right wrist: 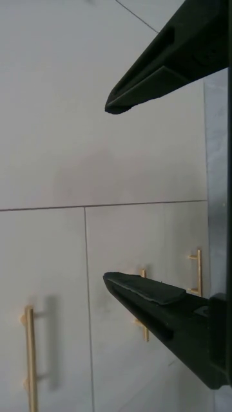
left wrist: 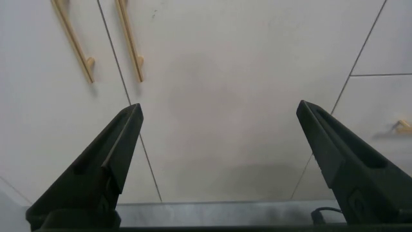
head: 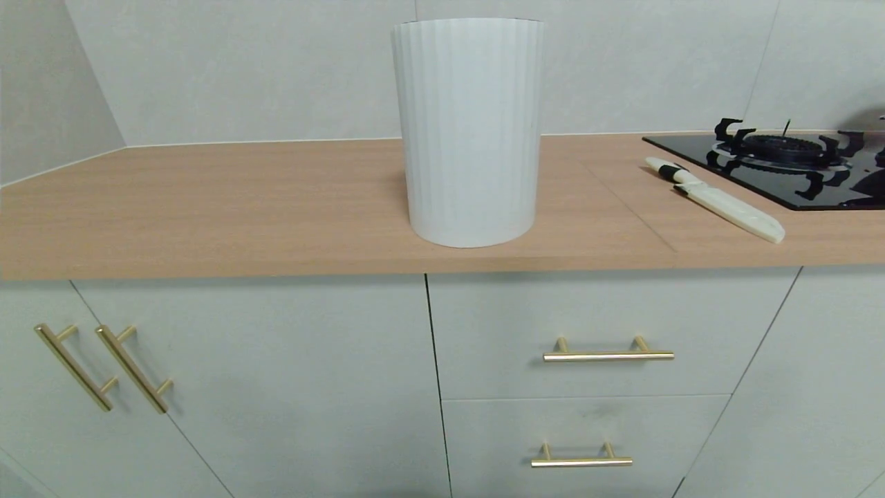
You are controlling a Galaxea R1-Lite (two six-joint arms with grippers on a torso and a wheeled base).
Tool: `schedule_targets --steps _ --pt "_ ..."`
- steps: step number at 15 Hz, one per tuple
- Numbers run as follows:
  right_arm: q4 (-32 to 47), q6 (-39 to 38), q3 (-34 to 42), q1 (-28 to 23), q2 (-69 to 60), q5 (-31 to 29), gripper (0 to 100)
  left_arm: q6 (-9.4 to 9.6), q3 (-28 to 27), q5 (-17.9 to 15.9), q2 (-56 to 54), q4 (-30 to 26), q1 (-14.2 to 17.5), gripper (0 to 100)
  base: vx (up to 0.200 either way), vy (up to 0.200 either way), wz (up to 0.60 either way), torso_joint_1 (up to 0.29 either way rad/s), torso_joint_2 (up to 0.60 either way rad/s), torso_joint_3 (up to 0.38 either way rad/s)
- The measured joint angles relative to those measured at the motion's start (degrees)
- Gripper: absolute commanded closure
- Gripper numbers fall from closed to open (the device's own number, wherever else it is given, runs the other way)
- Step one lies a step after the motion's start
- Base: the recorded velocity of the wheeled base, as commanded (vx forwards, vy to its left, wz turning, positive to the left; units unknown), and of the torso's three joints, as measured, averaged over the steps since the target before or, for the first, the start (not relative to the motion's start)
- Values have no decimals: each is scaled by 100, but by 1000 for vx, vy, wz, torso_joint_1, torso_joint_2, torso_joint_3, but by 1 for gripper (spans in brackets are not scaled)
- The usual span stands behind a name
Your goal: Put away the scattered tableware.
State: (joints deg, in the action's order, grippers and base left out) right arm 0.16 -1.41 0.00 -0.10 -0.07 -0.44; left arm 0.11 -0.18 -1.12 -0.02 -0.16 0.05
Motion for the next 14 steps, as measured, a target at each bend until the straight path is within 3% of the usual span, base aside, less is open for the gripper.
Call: schedule_targets --steps 11,14 --pt "2 9 0 0 0 0 0 5 0 1 0 -2 2 0 0 0 0 1 -7 -2" --pt "2 9 0 0 0 0 0 7 -2 4 0 13 2 0 0 0 0 59 -214 -253"
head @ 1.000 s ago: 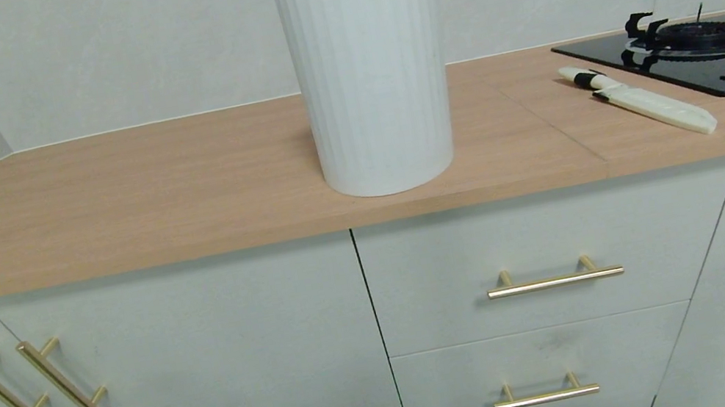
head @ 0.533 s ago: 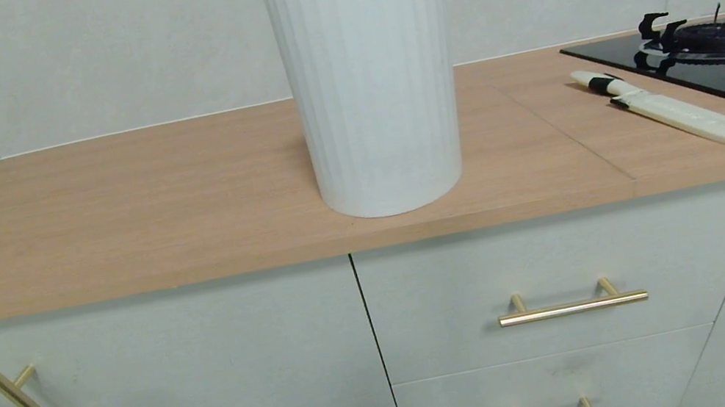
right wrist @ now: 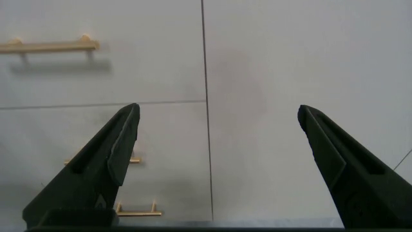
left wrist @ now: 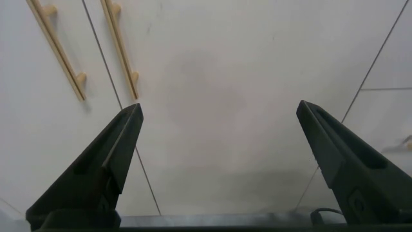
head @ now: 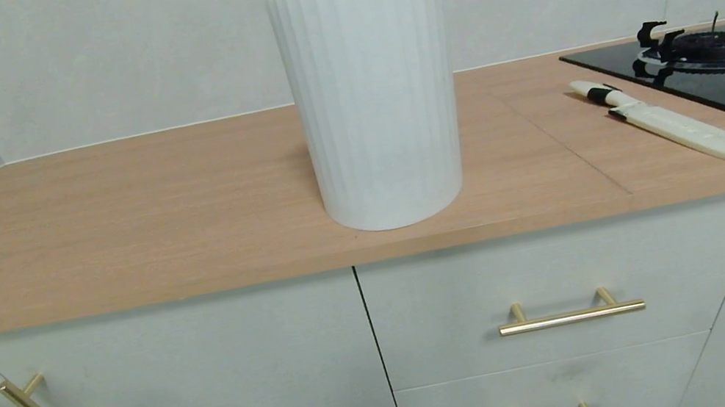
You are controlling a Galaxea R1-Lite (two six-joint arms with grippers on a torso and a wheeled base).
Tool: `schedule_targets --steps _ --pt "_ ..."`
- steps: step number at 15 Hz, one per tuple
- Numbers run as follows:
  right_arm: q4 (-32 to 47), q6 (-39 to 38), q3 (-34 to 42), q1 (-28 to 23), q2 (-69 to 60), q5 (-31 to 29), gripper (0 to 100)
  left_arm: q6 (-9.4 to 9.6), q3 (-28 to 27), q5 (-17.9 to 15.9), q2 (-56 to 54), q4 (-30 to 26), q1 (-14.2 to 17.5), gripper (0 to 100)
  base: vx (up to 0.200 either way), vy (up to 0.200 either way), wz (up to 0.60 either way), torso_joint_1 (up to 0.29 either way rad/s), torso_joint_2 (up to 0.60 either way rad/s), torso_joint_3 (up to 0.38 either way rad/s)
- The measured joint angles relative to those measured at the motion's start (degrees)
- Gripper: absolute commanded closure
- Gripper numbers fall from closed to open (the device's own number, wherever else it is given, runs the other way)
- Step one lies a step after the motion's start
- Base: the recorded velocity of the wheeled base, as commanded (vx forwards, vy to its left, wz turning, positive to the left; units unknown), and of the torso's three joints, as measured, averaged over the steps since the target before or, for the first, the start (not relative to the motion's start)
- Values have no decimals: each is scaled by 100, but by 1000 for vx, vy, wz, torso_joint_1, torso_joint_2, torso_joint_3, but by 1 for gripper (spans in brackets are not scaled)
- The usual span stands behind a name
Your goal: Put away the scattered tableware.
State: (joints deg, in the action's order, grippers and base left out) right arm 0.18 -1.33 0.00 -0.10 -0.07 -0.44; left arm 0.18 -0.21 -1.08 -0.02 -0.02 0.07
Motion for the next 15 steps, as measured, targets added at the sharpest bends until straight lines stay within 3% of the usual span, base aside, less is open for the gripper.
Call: schedule_targets --steps 15 --pt "-2 0 0 0 5 0 0 0 5 -2 0 -13 0 0 0 0 0 162 -479 -300"
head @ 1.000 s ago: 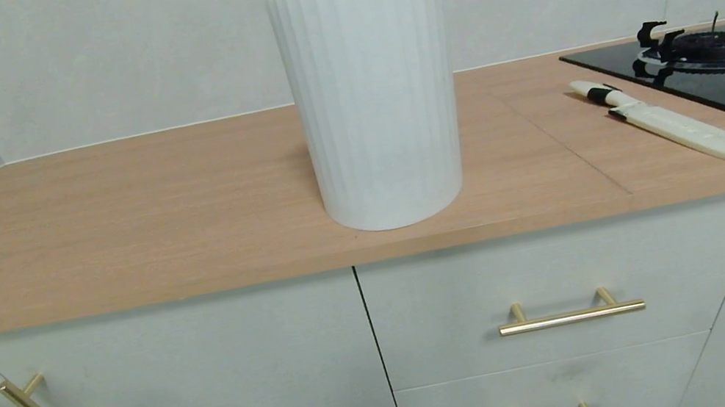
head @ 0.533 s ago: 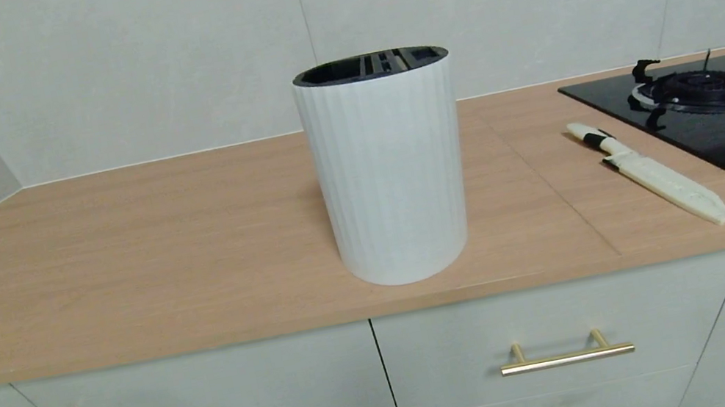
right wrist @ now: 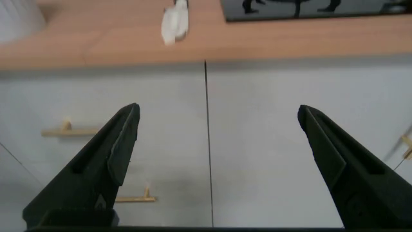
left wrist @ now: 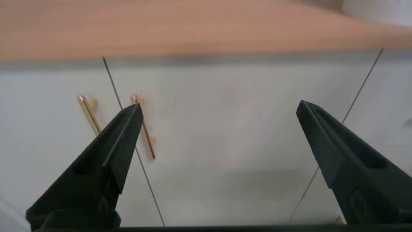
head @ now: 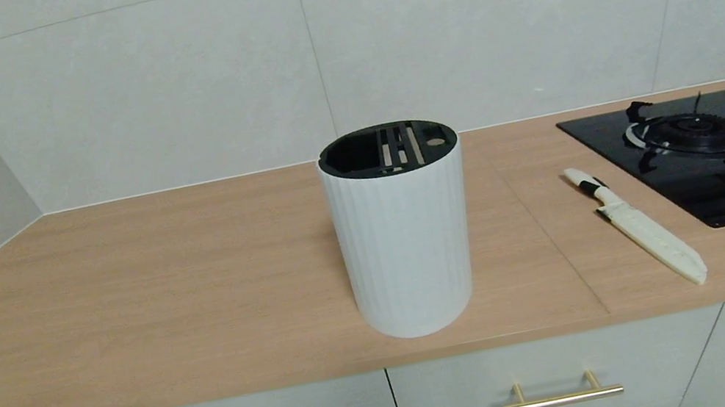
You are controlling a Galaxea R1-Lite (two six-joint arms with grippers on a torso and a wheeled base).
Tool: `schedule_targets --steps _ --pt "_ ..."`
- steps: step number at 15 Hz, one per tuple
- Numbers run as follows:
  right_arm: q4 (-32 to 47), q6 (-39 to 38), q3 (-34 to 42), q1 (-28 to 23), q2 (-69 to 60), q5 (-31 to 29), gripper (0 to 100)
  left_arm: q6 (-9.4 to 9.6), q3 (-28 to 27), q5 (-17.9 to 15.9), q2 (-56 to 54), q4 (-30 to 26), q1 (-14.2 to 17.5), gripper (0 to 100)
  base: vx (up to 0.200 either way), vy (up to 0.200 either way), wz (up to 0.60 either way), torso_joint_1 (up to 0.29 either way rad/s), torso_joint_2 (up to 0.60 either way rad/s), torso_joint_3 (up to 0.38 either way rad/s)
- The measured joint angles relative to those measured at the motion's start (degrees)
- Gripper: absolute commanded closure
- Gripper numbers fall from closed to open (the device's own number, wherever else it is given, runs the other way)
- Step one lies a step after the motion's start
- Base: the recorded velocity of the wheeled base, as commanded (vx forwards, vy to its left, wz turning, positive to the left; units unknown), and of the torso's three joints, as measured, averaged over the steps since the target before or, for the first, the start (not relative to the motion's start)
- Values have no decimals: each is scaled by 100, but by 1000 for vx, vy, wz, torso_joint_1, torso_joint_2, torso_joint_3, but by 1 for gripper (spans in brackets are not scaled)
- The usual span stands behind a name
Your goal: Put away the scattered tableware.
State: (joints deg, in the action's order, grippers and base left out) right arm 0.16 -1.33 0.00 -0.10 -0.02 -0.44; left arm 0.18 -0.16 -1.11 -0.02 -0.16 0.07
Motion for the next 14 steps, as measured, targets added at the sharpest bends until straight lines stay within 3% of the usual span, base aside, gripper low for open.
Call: schedule_targets --steps 14 --pt "0 0 0 0 2 1 0 0 -2 0 0 0 0 0 0 0 0 245 -544 -300"
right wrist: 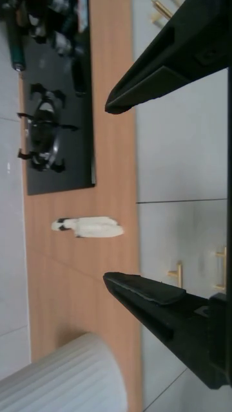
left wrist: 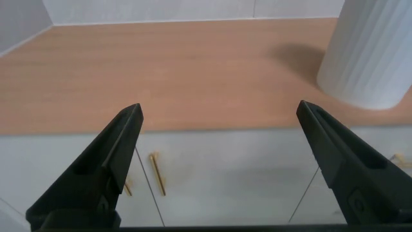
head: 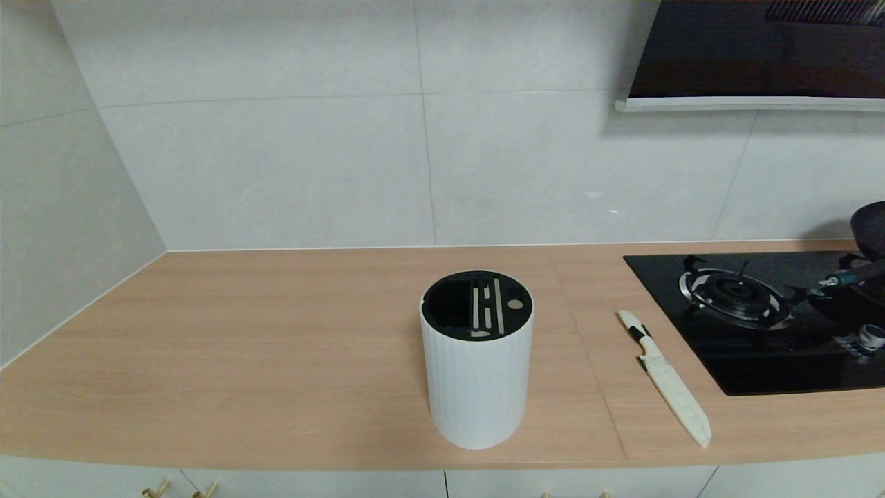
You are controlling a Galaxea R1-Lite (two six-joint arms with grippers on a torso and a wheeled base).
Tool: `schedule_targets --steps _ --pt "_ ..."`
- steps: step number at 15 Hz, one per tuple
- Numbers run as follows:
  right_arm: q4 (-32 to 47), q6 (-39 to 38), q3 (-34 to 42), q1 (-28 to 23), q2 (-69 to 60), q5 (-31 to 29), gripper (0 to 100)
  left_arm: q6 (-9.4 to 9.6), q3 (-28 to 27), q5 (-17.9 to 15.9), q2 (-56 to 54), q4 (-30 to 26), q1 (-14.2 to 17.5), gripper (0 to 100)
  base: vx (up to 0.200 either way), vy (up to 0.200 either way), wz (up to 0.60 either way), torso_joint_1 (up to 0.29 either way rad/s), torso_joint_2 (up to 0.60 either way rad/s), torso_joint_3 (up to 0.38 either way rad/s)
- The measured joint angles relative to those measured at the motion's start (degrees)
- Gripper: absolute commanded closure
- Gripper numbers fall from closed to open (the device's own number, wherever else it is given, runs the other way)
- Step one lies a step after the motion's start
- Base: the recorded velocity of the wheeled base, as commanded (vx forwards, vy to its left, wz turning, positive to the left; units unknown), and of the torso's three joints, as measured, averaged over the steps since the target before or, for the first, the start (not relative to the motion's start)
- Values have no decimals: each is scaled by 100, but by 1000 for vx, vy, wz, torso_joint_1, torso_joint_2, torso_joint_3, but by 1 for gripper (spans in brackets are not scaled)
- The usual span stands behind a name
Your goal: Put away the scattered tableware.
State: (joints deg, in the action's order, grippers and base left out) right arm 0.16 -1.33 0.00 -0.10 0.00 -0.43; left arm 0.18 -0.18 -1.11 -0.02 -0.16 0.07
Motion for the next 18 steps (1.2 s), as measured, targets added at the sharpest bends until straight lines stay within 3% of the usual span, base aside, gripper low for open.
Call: schedule_targets --steps 4,18 --pt "0 0 0 0 0 -1 0 0 0 0 0 0 0 0 0 0 0 222 -470 -243" --pt "66 144 -149 7 13 118 0 0 0 0 0 -2 0 0 0 0 0 3 -5 -4"
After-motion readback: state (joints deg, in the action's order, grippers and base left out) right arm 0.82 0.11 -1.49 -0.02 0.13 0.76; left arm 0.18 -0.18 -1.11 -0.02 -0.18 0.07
